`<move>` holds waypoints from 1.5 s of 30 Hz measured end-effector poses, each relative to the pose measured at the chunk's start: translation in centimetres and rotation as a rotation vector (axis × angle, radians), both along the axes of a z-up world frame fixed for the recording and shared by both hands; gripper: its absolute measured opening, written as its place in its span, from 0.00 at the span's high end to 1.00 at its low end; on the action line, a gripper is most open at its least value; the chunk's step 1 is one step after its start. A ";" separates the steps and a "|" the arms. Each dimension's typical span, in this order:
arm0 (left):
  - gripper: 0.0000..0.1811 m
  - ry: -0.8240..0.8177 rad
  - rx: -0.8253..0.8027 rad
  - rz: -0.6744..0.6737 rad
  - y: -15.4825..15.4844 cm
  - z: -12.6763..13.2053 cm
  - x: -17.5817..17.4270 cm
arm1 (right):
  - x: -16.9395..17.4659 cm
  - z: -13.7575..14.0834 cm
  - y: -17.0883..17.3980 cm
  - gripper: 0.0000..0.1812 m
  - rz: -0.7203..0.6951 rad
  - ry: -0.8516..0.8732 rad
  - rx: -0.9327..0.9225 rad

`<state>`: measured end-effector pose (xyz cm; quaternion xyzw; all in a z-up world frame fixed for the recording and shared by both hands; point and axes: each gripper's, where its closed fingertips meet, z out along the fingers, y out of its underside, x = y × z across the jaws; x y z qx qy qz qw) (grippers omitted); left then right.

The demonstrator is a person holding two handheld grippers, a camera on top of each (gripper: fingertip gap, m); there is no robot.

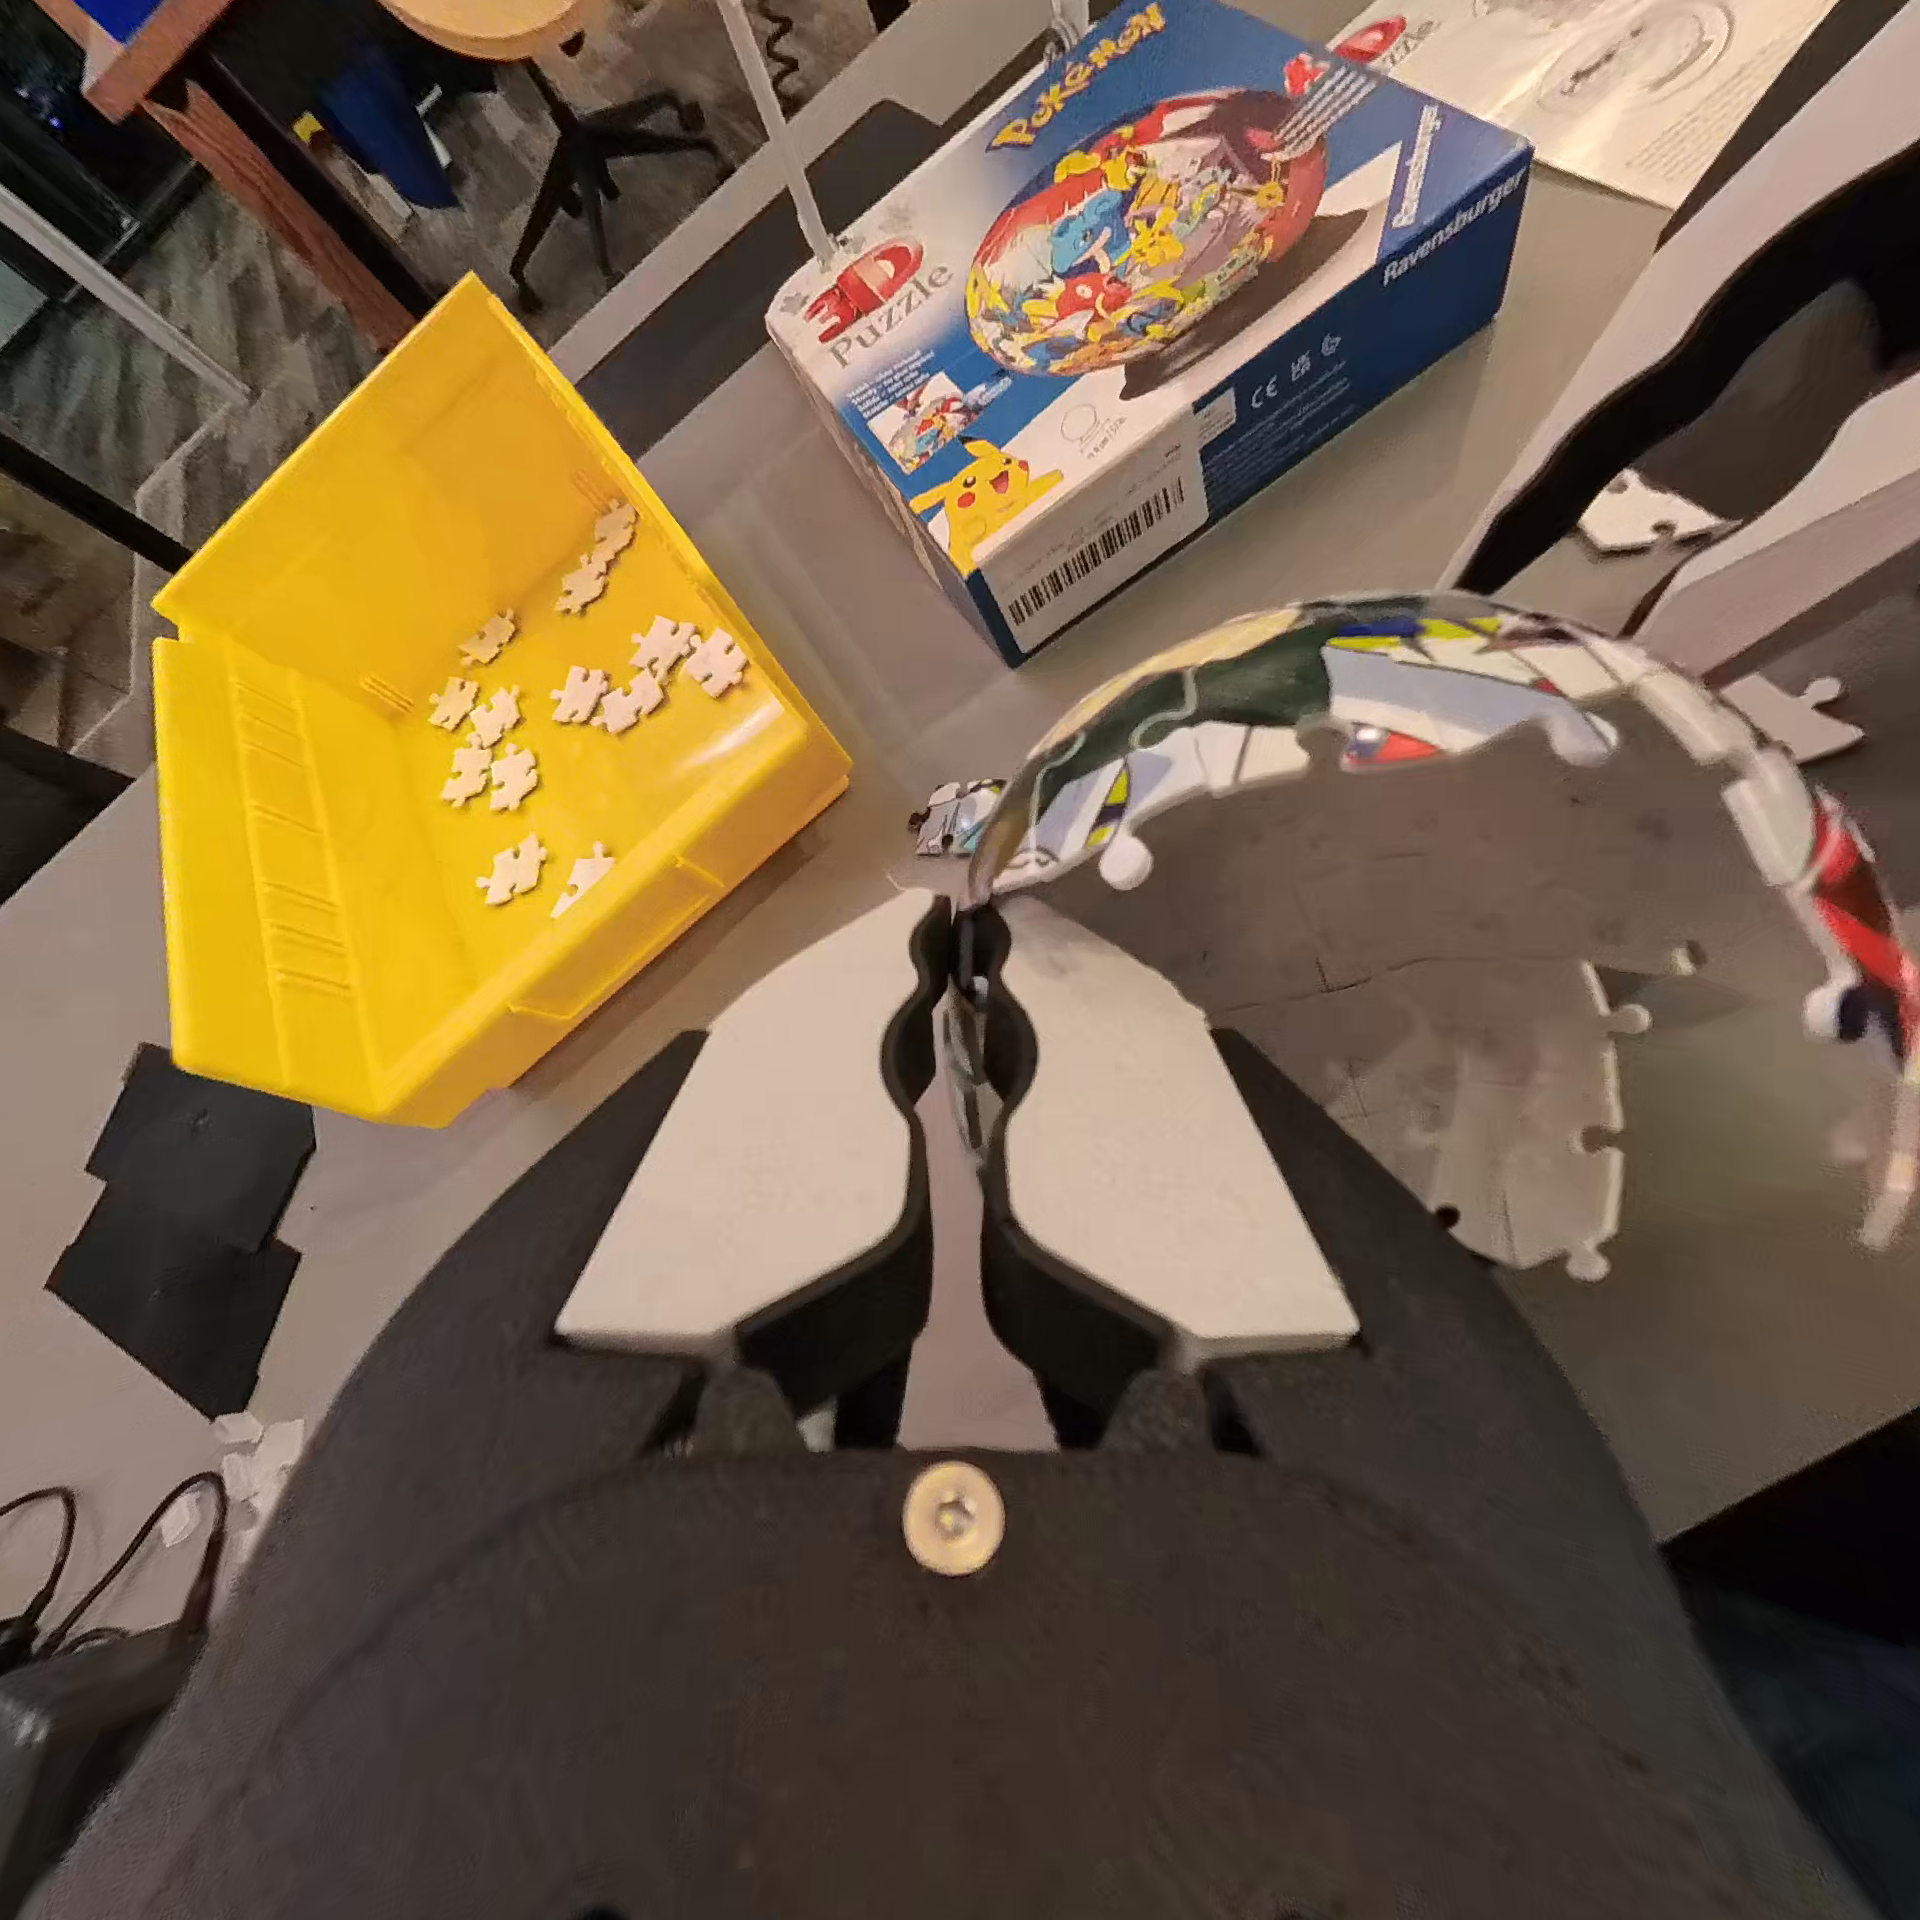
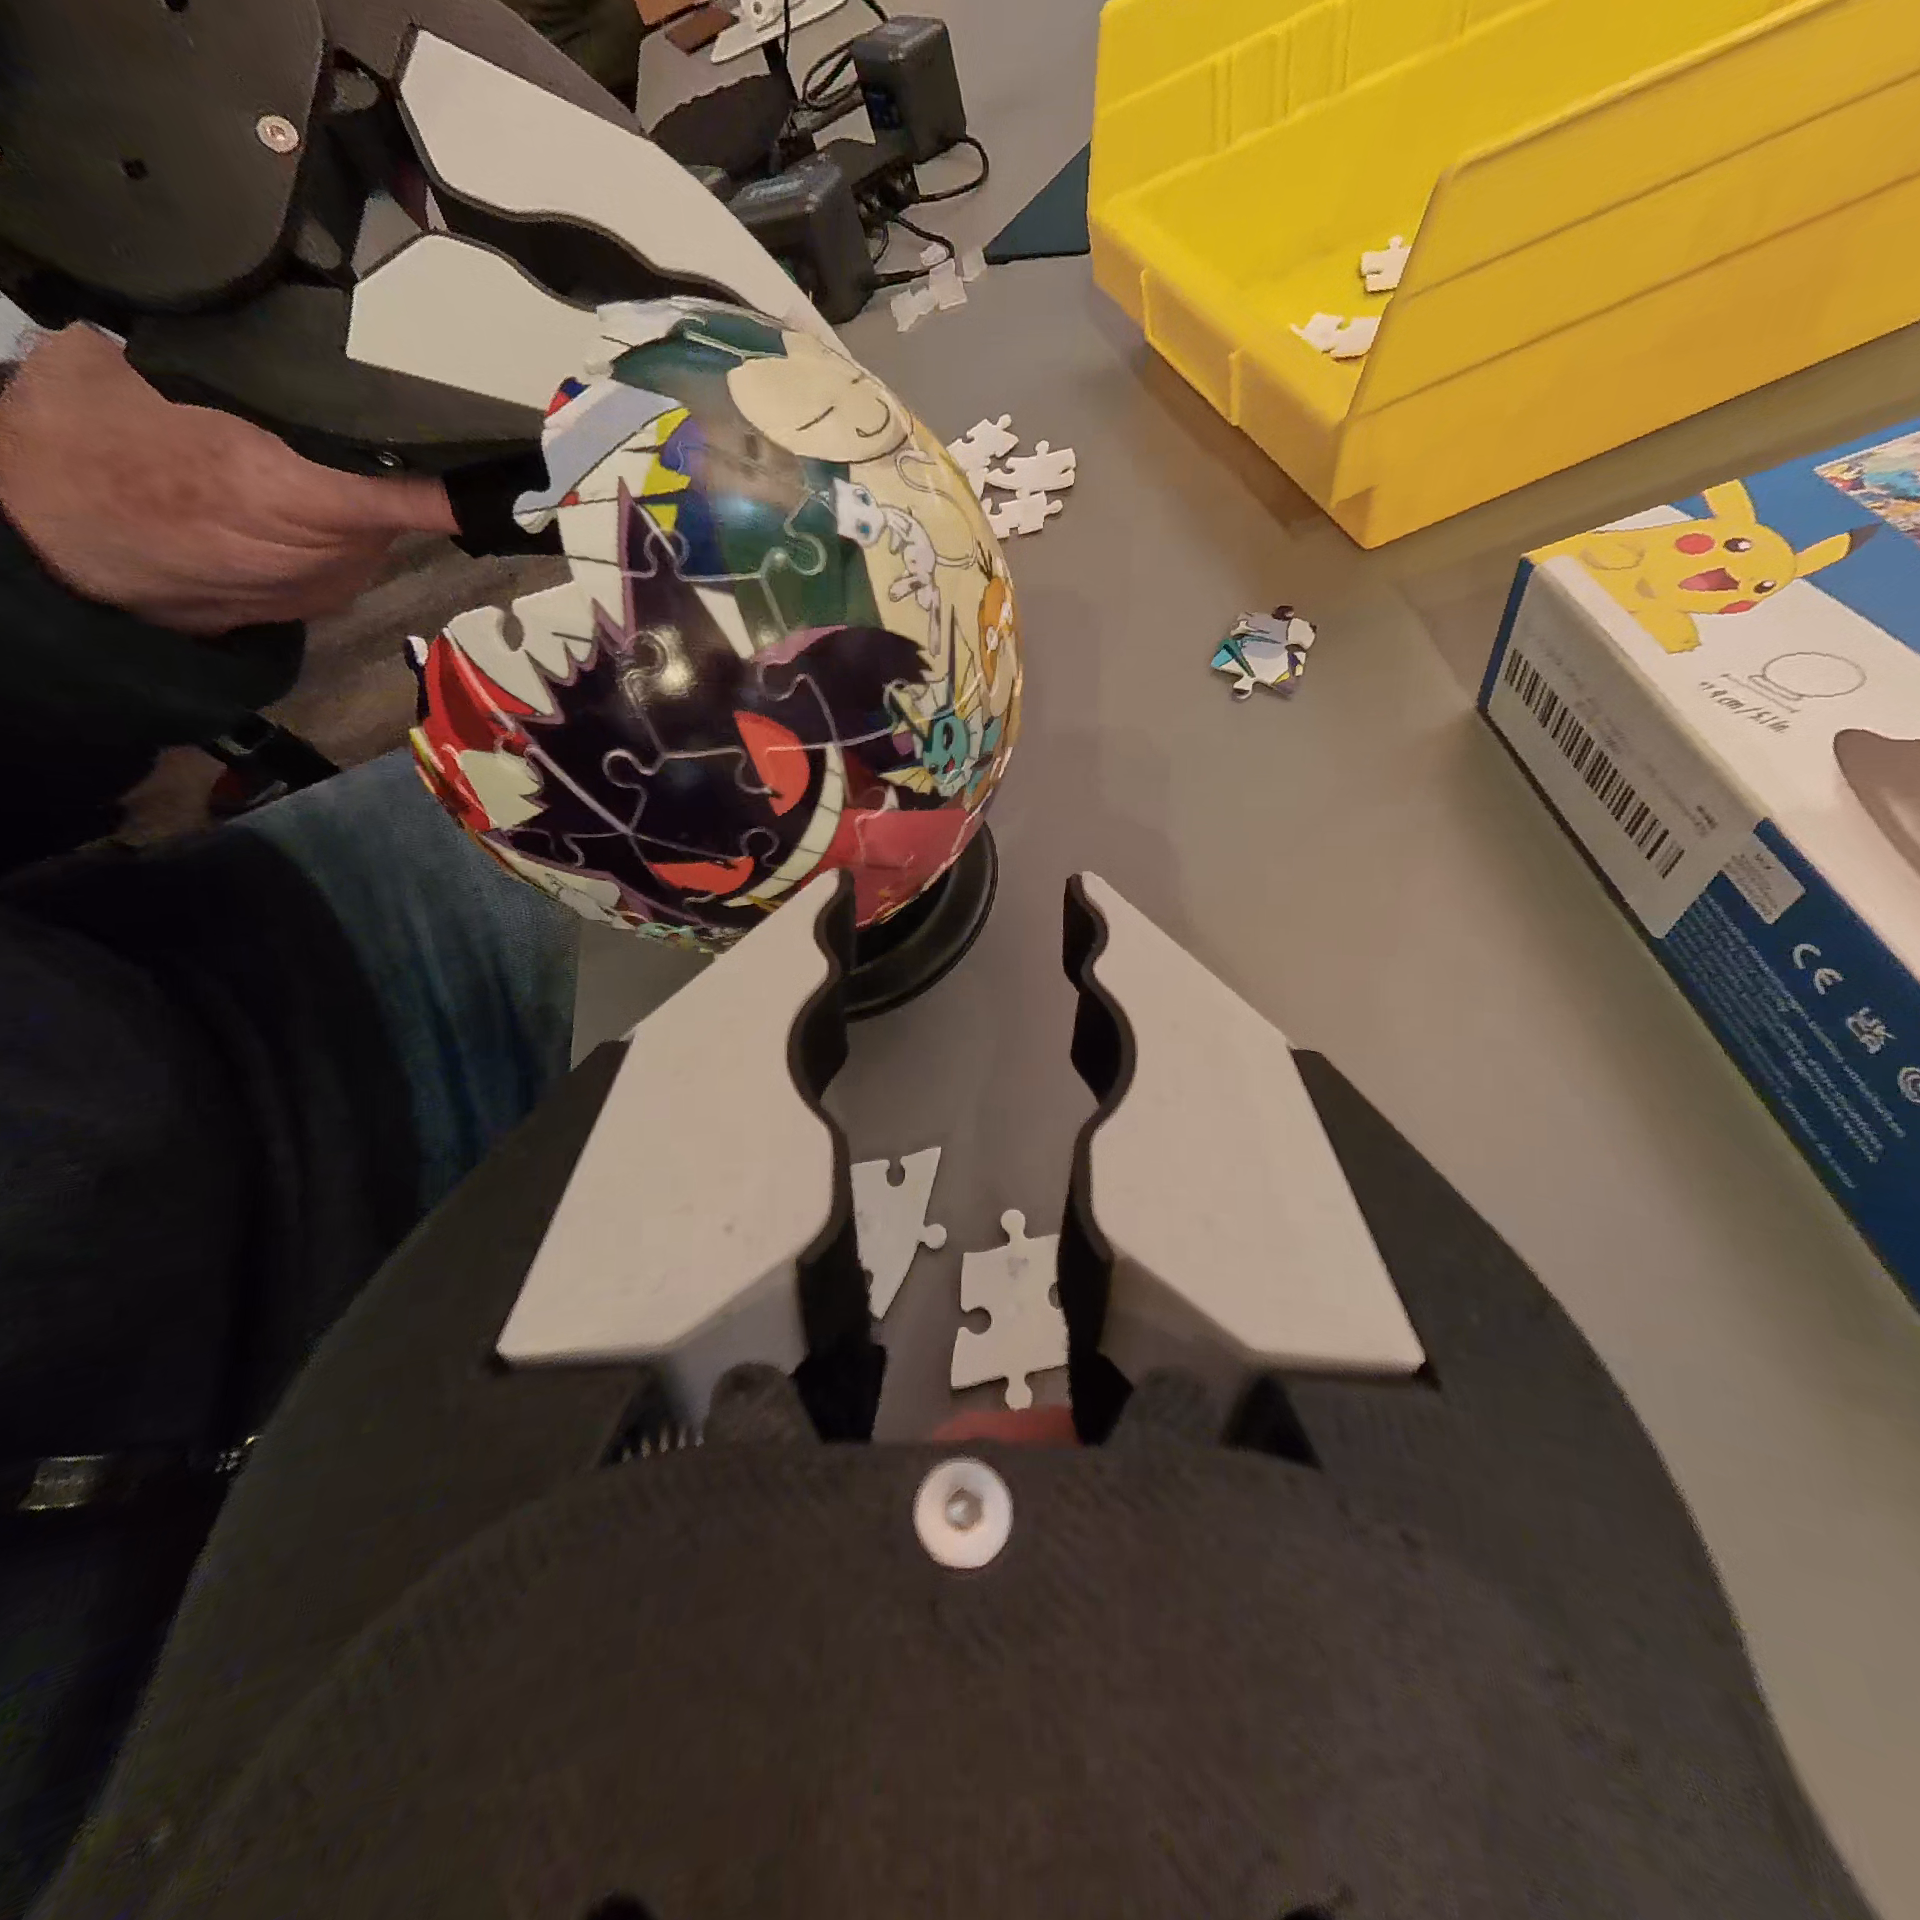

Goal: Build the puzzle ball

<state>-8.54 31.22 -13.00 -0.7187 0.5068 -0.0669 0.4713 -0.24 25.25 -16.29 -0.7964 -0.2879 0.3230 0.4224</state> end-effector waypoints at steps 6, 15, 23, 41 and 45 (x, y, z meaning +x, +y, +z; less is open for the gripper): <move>0.98 0.032 0.014 0.029 0.1 -0.9 -0.2 | -0.1 -0.9 -0.3 0.78 0.007 -0.015 -0.030; 0.95 -0.008 0.044 0.053 -0.1 -1.0 -0.7 | -0.8 -2.2 -1.3 0.78 0.033 -0.117 -0.038; 0.81 -0.078 0.000 -0.036 -1.1 0.0 -0.6 | -0.2 -2.5 -2.1 0.78 0.019 -0.144 -0.072; 0.54 -0.156 -0.500 -0.410 -5.9 -2.7 -3.7 | -5.4 -0.8 -7.2 0.56 -0.043 -0.032 -0.314; 0.51 -0.173 -0.526 -0.431 -6.5 -3.2 -3.2 | -6.3 -0.9 -6.5 0.54 -0.075 -0.021 -0.302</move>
